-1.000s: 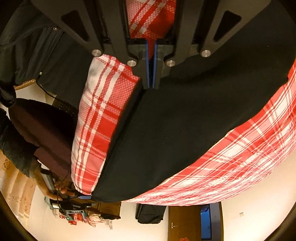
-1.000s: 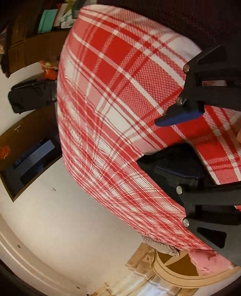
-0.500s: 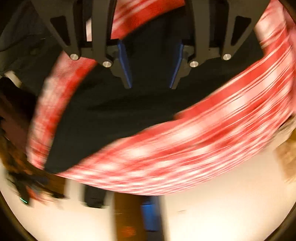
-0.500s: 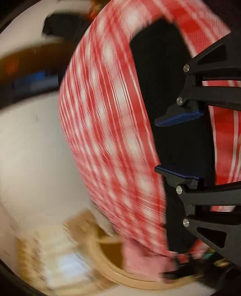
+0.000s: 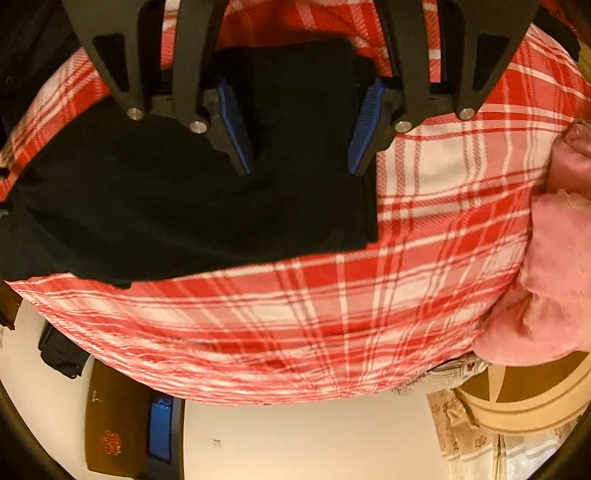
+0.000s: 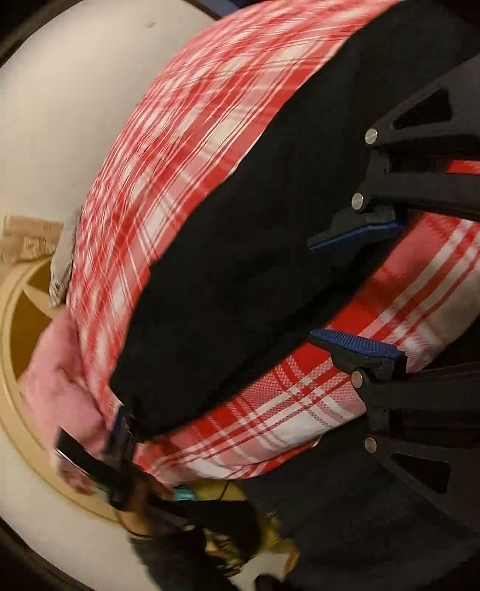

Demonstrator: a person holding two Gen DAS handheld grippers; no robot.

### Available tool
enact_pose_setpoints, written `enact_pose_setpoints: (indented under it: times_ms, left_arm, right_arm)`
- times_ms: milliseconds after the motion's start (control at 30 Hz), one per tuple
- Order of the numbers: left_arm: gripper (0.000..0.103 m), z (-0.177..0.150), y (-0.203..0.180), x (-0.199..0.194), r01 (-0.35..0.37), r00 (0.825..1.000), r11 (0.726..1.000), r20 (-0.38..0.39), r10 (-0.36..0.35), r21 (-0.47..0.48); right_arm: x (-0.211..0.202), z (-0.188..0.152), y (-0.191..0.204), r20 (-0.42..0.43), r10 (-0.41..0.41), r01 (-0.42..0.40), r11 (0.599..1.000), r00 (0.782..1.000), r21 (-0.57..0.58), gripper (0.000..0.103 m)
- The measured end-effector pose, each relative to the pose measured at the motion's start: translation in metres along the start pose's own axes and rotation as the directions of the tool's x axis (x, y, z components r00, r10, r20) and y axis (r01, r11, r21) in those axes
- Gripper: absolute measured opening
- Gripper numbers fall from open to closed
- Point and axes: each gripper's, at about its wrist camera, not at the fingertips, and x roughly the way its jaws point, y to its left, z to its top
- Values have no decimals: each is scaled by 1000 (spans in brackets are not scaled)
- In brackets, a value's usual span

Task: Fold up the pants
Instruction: 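Open the left gripper and smooth the folded pants with both tools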

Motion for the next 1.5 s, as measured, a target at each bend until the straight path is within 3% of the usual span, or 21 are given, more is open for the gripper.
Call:
enact_pose_setpoints:
  times_ms: [67, 133, 200, 267, 300, 433, 667, 767, 800, 833, 867, 933, 1033, 1100, 1167, 1233, 1267, 1333, 1467, 1500]
  left_arm:
    - [68, -1, 4, 1, -31, 999, 1000, 8, 31, 5]
    - [70, 0, 12, 4, -10, 1000, 1000, 6, 10, -28]
    - [79, -1, 18, 6, 1, 1000, 998, 1, 0, -56]
    - [85, -1, 23, 9, 2, 1000, 997, 0, -2, -78]
    - [85, -1, 25, 10, 8, 1000, 996, 0, -9, -84]
    - [86, -2, 24, 11, 9, 1000, 997, 7, -8, -76]
    - [87, -1, 30, 13, 32, 999, 995, 3, -32, -99]
    - [83, -2, 21, -3, 20, 1000, 998, 21, -19, -65]
    - [83, -3, 18, -9, 27, 999, 998, 34, -26, -51]
    - [83, -3, 15, -15, 29, 999, 999, 46, -28, -36]
    - [83, -4, 9, -22, 22, 998, 1000, 62, -21, -8]
    - [83, -4, 1, -29, 14, 997, 999, 76, -17, 35]
    - [83, -4, -8, -22, 18, 999, 997, 37, -21, 78]
    - [66, -2, -5, -6, 35, 999, 997, -12, -34, 62]
    - [63, 2, 2, -2, 55, 998, 998, -2, -55, 19]
    - [31, 4, 3, -5, 56, 998, 998, 0, -56, 3]
    - [9, 6, 3, -6, 51, 999, 999, -2, -51, 6]
    - [7, 6, 3, -12, 58, 998, 998, -7, -58, 23]
    - [8, 0, 1, -17, -51, 999, 994, -6, 52, 96]
    - [9, 0, 6, -17, -50, 999, 995, -6, 50, 89]
  right_arm:
    - [9, 3, 3, -9, -8, 8, 1000, 1000, -11, 45]
    - [18, 7, 5, -15, -16, 16, 1000, 1000, -16, 45]
    - [31, 10, 9, -29, -47, 45, 998, 998, -46, 45]
    - [33, 11, 8, -19, -61, 61, 998, 998, -32, 21]
    - [31, 12, 5, -22, -54, 54, 998, 998, -15, 4]
    - [11, 20, 7, -14, -17, 17, 1000, 1000, 4, 3]
    - [30, 1, 31, -80, -90, 79, 988, 993, -130, 3]
    - [24, 5, 34, -49, -137, 127, 978, 989, -168, 7]
    - [21, 5, 34, -50, -140, 130, 976, 989, -174, 20]
    - [19, 6, 32, -50, -129, 119, 977, 990, -175, 42]
    - [12, 6, 29, -43, -95, 87, 983, 995, -163, 51]
    - [1, 8, 20, -13, -54, 52, 991, 998, -121, 55]
    - [-13, 14, 6, 43, -38, 40, 997, 998, -62, 55]
    - [-17, 16, -1, 68, -45, 47, 998, 997, -32, 55]
    - [-17, 18, -2, 76, -48, 49, 999, 996, -9, 55]
    - [-14, 18, -2, 81, -62, 62, 998, 995, -3, 55]
    - [-12, 17, 0, 78, -67, 68, 998, 995, -9, 55]
    - [-12, 14, 2, 77, -74, 75, 997, 994, -17, 55]
    - [-9, 13, 3, 82, -55, 54, 999, 995, 6, 55]
    - [-8, 15, 4, 86, -40, 39, 999, 996, 12, 55]
